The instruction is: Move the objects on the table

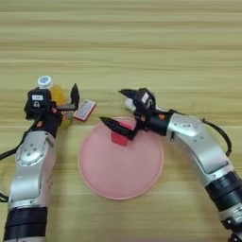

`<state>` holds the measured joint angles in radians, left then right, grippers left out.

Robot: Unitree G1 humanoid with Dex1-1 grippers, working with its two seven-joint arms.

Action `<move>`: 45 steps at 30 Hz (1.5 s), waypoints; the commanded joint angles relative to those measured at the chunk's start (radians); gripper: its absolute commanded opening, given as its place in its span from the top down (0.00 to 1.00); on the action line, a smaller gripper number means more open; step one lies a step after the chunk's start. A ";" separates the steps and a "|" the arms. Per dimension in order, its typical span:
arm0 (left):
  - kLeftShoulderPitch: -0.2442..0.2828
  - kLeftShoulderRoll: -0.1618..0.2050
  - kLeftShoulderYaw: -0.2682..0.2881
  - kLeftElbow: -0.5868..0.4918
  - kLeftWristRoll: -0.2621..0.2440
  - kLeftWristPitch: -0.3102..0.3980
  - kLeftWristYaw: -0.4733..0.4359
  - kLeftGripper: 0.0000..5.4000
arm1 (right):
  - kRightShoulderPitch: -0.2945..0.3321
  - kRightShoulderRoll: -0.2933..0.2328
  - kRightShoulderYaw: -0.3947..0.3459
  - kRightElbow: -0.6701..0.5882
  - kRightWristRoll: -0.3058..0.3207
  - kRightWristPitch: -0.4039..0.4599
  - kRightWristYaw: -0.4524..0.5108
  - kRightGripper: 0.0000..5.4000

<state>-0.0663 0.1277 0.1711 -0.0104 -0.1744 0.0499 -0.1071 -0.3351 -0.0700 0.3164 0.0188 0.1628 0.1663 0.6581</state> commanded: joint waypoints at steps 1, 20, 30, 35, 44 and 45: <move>-0.001 -0.001 -0.007 0.002 0.007 0.025 0.006 0.14 | -0.022 -0.003 -0.071 -0.100 0.059 0.033 -0.025 0.00; -0.012 0.001 -0.023 0.022 0.027 0.027 0.004 0.35 | -0.115 -0.139 -0.450 0.167 0.112 -0.192 -0.165 0.00; -0.014 0.002 -0.031 0.025 0.035 0.012 0.009 0.35 | 0.019 -0.155 -0.490 0.178 -0.011 -0.427 -0.300 0.00; -0.015 0.005 -0.030 0.025 0.035 0.009 0.008 0.35 | 0.093 -0.142 -0.485 0.207 -0.077 -0.550 -0.379 0.00; -0.016 0.018 -0.022 0.018 0.033 0.008 0.002 0.35 | 0.144 -0.130 -0.477 0.252 -0.110 -0.666 -0.449 0.00; -0.016 0.020 -0.021 0.016 0.032 0.009 0.002 0.35 | 0.148 -0.128 -0.475 0.256 -0.100 -0.673 -0.441 0.00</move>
<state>-0.0742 0.1330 0.1485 0.0061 -0.1540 0.0590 -0.1017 -0.2051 -0.1993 -0.1634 0.2600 0.0608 -0.4855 0.2152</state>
